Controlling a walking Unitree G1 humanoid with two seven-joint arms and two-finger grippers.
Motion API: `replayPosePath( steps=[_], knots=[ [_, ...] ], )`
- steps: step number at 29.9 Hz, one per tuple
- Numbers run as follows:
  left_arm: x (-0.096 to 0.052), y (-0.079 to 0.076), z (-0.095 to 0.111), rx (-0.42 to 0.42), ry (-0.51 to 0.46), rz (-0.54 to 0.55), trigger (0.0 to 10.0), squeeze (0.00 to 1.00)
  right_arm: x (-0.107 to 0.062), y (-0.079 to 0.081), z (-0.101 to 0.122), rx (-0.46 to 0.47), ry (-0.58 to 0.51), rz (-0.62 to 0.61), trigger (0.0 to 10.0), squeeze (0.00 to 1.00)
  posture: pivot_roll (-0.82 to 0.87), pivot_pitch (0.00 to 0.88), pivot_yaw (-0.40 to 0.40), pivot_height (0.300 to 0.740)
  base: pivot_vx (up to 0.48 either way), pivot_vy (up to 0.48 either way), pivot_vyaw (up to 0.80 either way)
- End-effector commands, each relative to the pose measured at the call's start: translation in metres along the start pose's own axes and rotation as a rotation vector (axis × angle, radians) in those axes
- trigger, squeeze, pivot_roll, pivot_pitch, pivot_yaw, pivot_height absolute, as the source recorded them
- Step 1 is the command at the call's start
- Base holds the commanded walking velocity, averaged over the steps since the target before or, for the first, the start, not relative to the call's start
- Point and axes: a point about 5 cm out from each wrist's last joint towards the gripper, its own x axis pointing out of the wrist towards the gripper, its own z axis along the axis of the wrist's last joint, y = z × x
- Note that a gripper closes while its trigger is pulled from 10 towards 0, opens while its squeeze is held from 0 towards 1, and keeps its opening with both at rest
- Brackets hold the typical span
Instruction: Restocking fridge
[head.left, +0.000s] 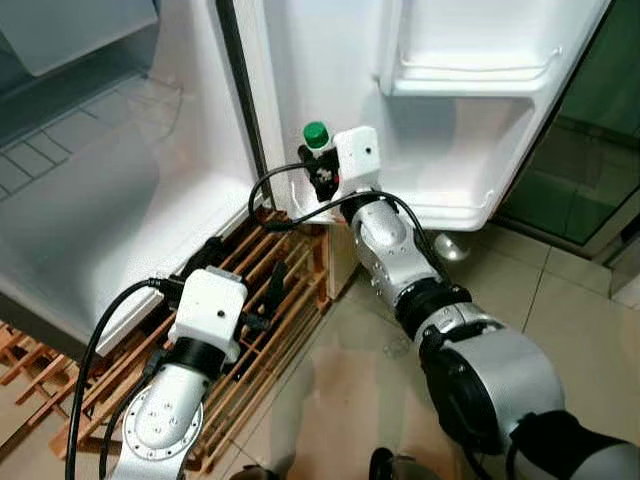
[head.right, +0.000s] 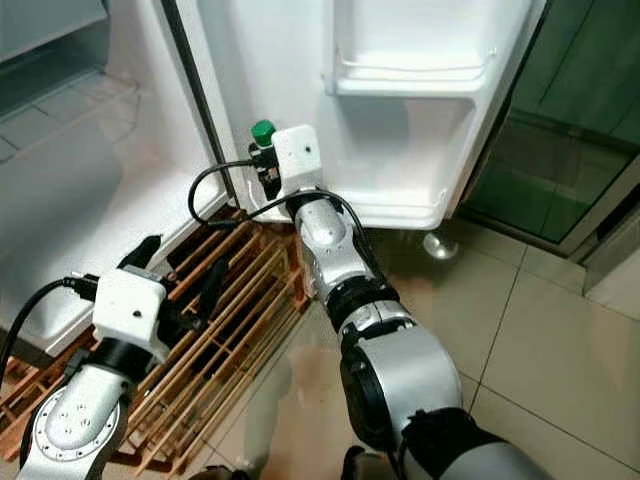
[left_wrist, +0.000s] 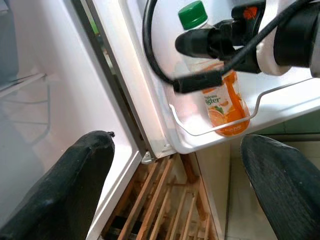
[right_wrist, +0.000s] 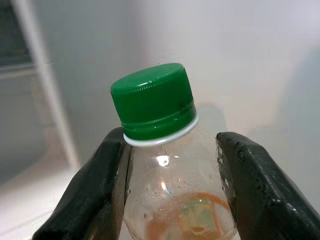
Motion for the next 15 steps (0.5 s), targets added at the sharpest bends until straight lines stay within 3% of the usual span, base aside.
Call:
replayPosePath(
  steps=[1,2,4,5,6,7,15],
  knots=[
    [0.0,-0.001,-0.003,0.014,0.01,0.005,10.0,0.0,0.002,0.0,-0.003,0.108,0.058,-0.012,10.0,0.0,0.12,0.149,0.076,0.74,0.0,0.0,0.0],
    [0.001,-0.001,-0.005,0.022,0.02,0.005,10.0,0.0,0.005,-0.002,-0.001,0.191,0.084,-0.035,10.0,0.0,0.11,0.147,0.074,0.74,0.0,0.0,0.0],
    [0.002,-0.001,-0.005,0.024,0.025,0.006,10.0,0.0,0.005,-0.003,-0.001,0.206,0.09,-0.041,10.0,0.0,0.11,0.147,0.074,0.74,0.0,0.0,0.0],
    [0.003,-0.001,-0.007,0.031,0.029,0.007,10.0,0.0,0.006,-0.006,-0.001,0.26,0.11,-0.069,10.0,0.67,0.11,0.138,0.07,0.74,0.0,0.0,0.0],
    [0.003,-0.001,-0.007,0.031,0.029,0.007,10.0,0.0,0.006,-0.006,-0.001,0.26,0.11,-0.069,10.0,0.67,0.11,0.138,0.07,0.74,0.0,0.0,0.0],
    [0.005,-0.001,-0.008,0.031,0.031,0.008,10.0,0.0,0.007,-0.01,0.0,0.268,0.123,-0.093,10.0,1.0,0.11,0.133,0.065,0.74,0.0,0.0,0.0],
    [0.011,-0.002,-0.011,0.021,0.035,0.021,10.0,0.0,0.01,-0.014,0.009,0.172,0.123,-0.099,10.0,1.0,0.09,0.114,0.044,0.74,0.0,0.0,0.0]
  ],
)
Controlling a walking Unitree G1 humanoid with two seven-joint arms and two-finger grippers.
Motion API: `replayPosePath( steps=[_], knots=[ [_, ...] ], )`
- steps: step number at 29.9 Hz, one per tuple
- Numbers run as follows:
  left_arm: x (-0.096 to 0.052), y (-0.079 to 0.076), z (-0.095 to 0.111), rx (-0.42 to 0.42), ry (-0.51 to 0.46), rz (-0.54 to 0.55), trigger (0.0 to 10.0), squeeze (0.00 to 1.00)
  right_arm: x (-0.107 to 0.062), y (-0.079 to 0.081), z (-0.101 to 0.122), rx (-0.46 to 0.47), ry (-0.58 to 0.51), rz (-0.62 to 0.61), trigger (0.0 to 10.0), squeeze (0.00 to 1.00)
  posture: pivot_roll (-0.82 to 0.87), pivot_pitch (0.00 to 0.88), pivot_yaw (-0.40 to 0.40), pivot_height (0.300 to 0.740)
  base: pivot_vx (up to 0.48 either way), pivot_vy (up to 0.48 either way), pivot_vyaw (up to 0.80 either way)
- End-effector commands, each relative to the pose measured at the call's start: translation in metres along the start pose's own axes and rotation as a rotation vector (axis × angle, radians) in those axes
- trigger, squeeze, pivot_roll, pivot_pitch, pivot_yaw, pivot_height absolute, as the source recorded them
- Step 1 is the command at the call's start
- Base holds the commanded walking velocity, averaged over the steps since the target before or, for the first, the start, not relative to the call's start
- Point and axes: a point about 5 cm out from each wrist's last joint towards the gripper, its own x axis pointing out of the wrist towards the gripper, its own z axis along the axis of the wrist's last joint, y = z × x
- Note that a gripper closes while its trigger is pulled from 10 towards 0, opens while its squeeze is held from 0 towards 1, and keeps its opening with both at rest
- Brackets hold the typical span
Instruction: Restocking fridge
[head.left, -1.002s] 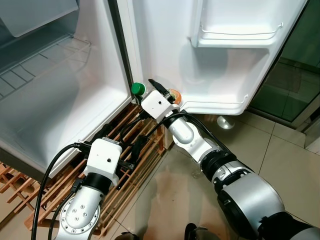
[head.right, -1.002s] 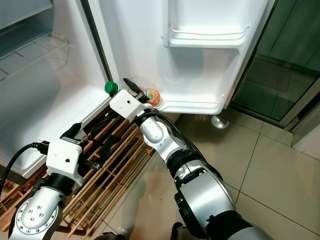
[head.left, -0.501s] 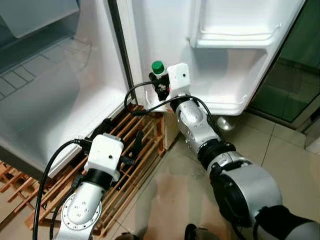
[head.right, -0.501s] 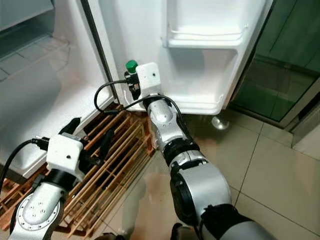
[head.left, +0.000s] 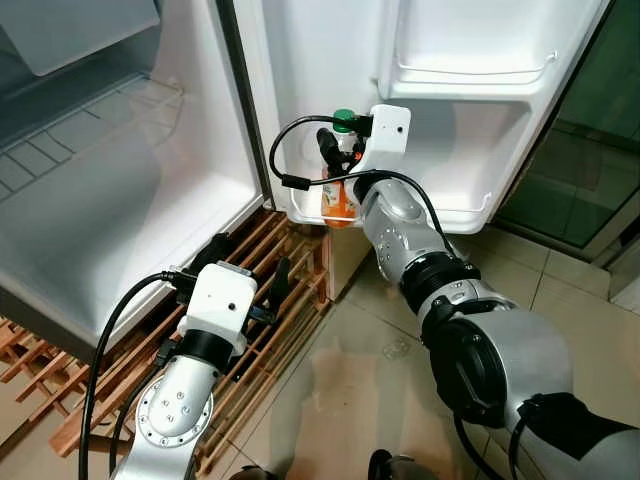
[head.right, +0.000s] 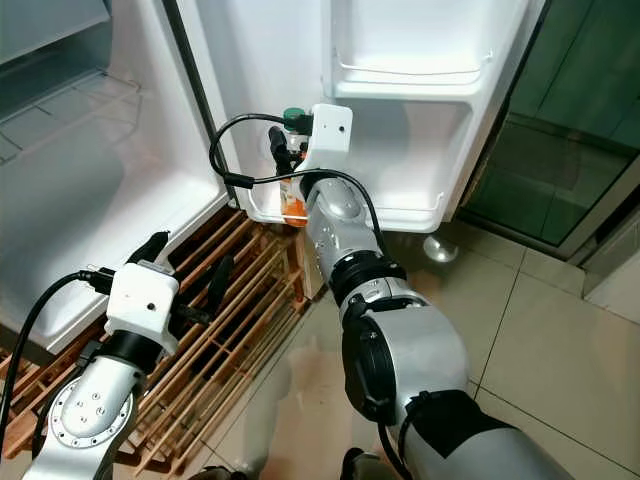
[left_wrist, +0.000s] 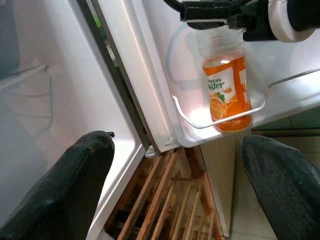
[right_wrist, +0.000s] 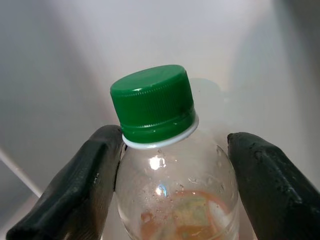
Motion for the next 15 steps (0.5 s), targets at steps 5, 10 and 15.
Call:
replayPosePath(
  steps=[5,10,15],
  knots=[
    [0.009,-0.002,-0.005,0.006,0.003,0.017,10.0,0.0,0.002,0.003,-0.002,-0.046,0.06,0.011,10.0,1.0,0.08,0.09,0.032,0.74,0.0,0.0,0.0],
    [0.017,-0.002,-0.007,0.0,0.001,0.022,10.0,0.0,0.001,-0.001,-0.004,-0.065,0.073,-0.006,10.0,1.0,0.06,0.062,0.031,0.74,0.0,0.0,0.0],
    [0.031,-0.002,-0.008,-0.007,-0.017,0.023,10.0,0.0,0.001,-0.005,-0.001,-0.052,0.072,-0.005,10.0,1.0,0.03,0.014,0.024,0.74,0.0,0.0,0.0]
  ],
)
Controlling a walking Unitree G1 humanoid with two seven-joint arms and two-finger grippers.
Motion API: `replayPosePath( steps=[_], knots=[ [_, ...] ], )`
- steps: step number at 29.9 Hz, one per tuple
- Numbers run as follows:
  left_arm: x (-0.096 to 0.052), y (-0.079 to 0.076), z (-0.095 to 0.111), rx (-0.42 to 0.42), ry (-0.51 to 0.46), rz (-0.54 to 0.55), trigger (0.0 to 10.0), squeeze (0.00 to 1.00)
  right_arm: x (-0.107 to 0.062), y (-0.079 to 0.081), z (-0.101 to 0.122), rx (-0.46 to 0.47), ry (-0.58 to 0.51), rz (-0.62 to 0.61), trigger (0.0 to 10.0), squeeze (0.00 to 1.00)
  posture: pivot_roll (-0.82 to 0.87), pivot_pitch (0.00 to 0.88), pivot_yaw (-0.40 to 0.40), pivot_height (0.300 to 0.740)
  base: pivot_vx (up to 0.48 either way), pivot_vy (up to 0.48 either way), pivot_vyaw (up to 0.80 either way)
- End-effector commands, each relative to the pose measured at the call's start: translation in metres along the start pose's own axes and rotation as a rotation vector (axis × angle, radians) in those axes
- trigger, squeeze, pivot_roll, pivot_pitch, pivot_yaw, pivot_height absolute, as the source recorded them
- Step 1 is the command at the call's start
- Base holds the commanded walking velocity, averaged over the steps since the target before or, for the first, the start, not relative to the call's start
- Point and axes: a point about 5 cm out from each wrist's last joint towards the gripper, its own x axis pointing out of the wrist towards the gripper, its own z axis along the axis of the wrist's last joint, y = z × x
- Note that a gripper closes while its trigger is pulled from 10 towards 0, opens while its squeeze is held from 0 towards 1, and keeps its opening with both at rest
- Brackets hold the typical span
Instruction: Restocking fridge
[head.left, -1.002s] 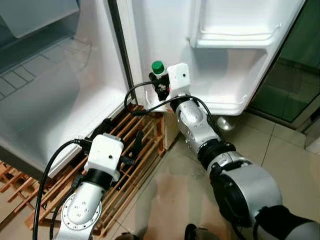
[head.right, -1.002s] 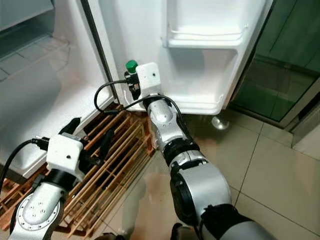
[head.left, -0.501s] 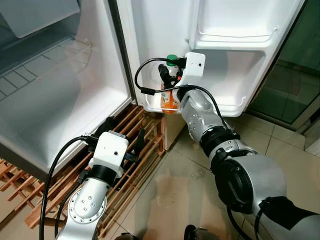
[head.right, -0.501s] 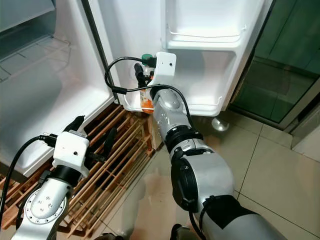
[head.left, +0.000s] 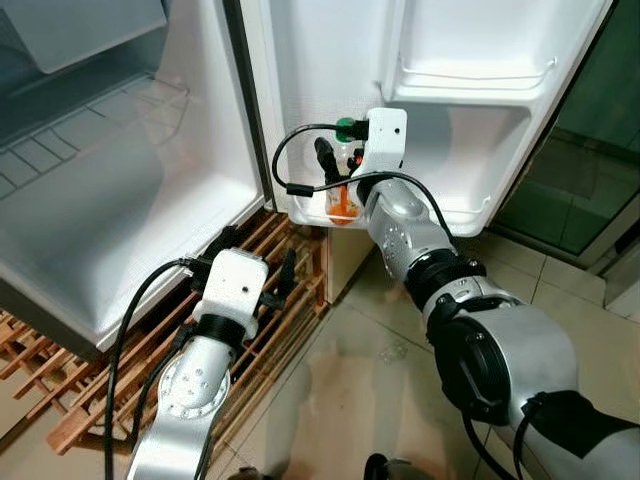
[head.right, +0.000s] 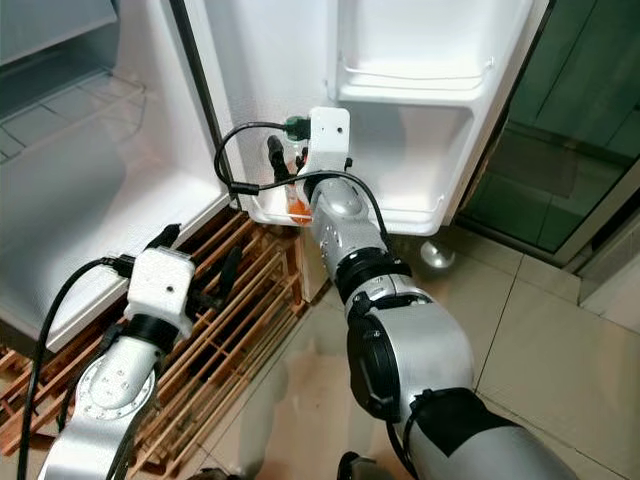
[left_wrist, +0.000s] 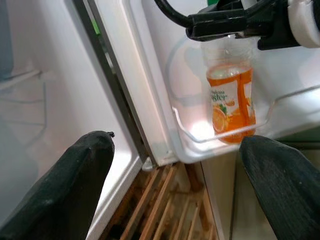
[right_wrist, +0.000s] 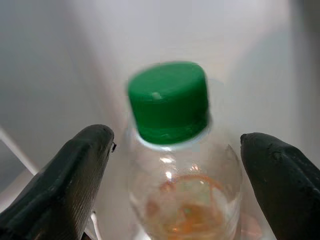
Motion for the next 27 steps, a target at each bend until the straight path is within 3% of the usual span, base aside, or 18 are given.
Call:
replayPosePath(
  steps=[1,3,4,10,23,27],
  knots=[
    [0.002,0.003,0.0,-0.004,-0.009,0.02,10.0,0.0,0.0,-0.001,0.002,-0.009,-0.003,0.005,10.0,1.0,0.02,0.005,0.023,0.74,0.0,0.0,0.0],
    [0.007,0.004,-0.001,-0.026,-0.013,0.026,10.0,0.0,-0.001,-0.004,0.001,-0.062,0.003,-0.006,10.0,1.0,0.01,0.0,0.021,0.74,0.0,0.0,0.0],
    [0.014,0.004,-0.002,-0.043,-0.015,0.031,10.0,0.0,-0.002,-0.008,-0.002,-0.106,0.018,-0.025,10.0,0.0,0.0,0.0,0.021,0.74,0.0,0.0,0.0],
    [0.035,0.0,-0.003,-0.043,-0.03,0.022,10.0,0.0,-0.004,-0.02,-0.005,-0.126,0.036,-0.043,10.0,0.0,-0.03,0.0,0.018,0.74,0.0,0.0,0.0],
    [0.051,0.003,-0.005,-0.063,-0.06,0.041,10.0,0.0,-0.012,-0.012,-0.015,-0.159,-0.012,0.054,10.0,0.0,-0.05,0.0,-0.005,0.74,0.0,0.0,0.0],
    [0.049,-0.001,-0.008,-0.09,-0.05,0.013,10.0,0.0,-0.022,-0.029,-0.027,-0.127,0.02,-0.039,10.0,0.0,-0.04,0.0,-0.019,0.74,0.0,0.0,0.0]
  ],
)
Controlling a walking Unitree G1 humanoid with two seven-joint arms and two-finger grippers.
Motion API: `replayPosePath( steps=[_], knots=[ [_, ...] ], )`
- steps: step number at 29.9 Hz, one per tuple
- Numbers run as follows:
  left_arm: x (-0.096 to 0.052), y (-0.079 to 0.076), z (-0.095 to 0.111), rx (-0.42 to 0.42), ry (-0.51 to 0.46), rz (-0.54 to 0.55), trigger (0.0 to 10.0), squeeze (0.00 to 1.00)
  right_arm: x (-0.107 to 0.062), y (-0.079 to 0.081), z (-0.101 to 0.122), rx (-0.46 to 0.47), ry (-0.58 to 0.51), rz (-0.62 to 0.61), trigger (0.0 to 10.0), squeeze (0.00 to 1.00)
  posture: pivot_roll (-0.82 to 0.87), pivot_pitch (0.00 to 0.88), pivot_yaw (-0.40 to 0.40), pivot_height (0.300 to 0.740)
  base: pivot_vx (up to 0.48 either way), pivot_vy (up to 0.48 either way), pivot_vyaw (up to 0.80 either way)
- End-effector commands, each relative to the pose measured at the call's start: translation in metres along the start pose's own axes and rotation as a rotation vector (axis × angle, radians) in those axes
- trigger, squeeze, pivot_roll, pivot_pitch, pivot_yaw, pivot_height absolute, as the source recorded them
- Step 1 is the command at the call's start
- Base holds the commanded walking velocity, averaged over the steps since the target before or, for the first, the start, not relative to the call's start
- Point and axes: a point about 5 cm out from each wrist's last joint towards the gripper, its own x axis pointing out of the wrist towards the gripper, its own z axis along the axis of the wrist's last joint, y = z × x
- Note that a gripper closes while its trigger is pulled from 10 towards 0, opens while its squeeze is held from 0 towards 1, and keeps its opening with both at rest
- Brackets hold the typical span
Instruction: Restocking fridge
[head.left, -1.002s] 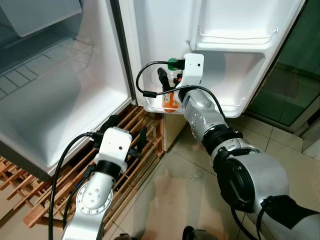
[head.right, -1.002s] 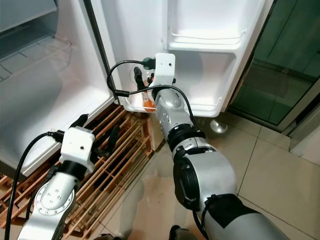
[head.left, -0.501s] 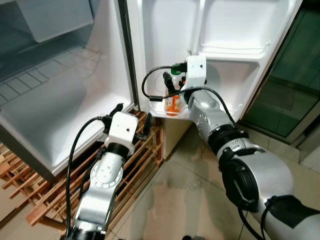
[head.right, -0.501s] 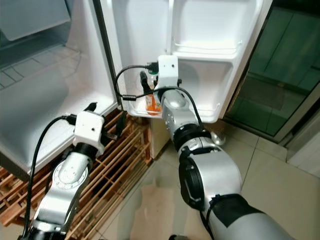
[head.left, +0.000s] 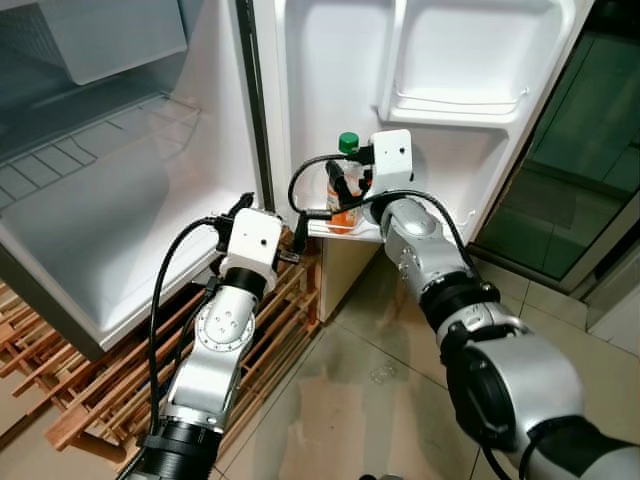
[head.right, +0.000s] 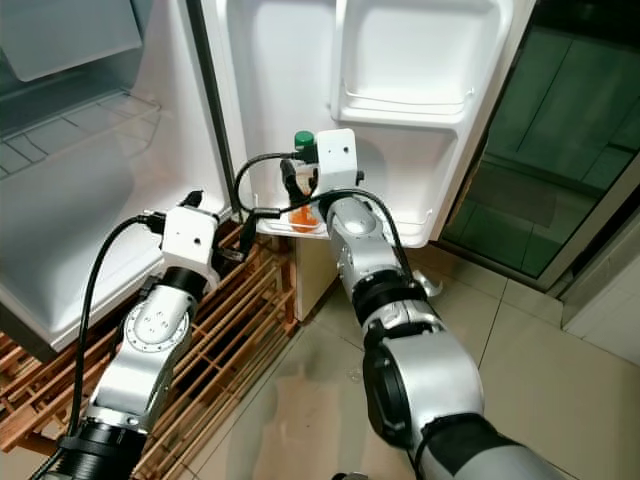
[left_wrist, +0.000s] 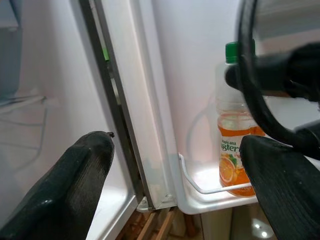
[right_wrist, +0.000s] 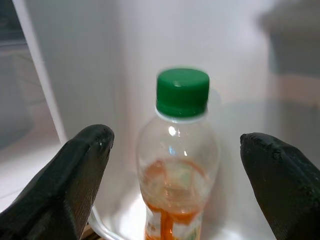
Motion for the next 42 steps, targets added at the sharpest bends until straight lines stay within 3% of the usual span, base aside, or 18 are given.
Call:
replayPosePath(
  steps=[1,5,11,14,19,25,33,42],
  knots=[
    [-0.001,-0.001,-0.003,-0.04,0.01,-0.015,10.0,0.0,-0.006,-0.012,-0.006,0.01,0.025,-0.086,10.0,0.0,-0.04,0.0,-0.019,0.74,0.0,0.0,0.0],
    [0.0,0.002,-0.009,-0.106,0.049,0.001,10.0,0.0,-0.013,-0.025,-0.014,0.005,0.036,-0.178,10.0,0.0,-0.04,0.0,-0.024,0.74,0.0,0.0,0.0],
    [0.0,0.005,-0.01,-0.1,0.049,0.012,10.0,0.0,-0.023,-0.047,-0.027,0.012,0.081,-0.296,10.0,0.0,-0.03,0.0,-0.028,0.74,0.0,0.0,0.0],
    [-0.001,0.007,-0.011,-0.105,0.055,0.018,10.0,0.0,-0.029,-0.059,-0.041,0.013,0.161,-0.349,10.0,0.0,-0.03,0.0,-0.026,0.74,0.0,0.0,0.0],
    [-0.001,0.007,-0.012,-0.112,0.057,0.02,10.0,0.0,-0.032,-0.068,-0.052,0.002,0.216,-0.387,10.0,0.0,-0.03,0.0,-0.026,0.74,0.0,0.0,0.0],
    [-0.001,0.007,-0.011,-0.113,0.055,0.022,10.0,0.0,-0.031,-0.066,-0.056,-0.02,0.24,-0.383,10.0,0.0,-0.03,0.0,-0.028,0.74,0.0,0.0,0.0],
    [-0.005,0.008,-0.01,-0.112,0.055,0.031,10.0,0.0,-0.017,-0.059,-0.029,-0.112,0.14,-0.364,10.0,0.0,-0.01,0.0,-0.036,0.74,0.0,0.0,0.0],
    [-0.016,0.009,-0.013,-0.103,0.076,0.039,10.0,0.0,-0.018,-0.056,-0.043,-0.091,0.225,-0.354,10.0,0.0,0.03,0.0,-0.039,0.74,0.0,0.0,0.0]
  ],
)
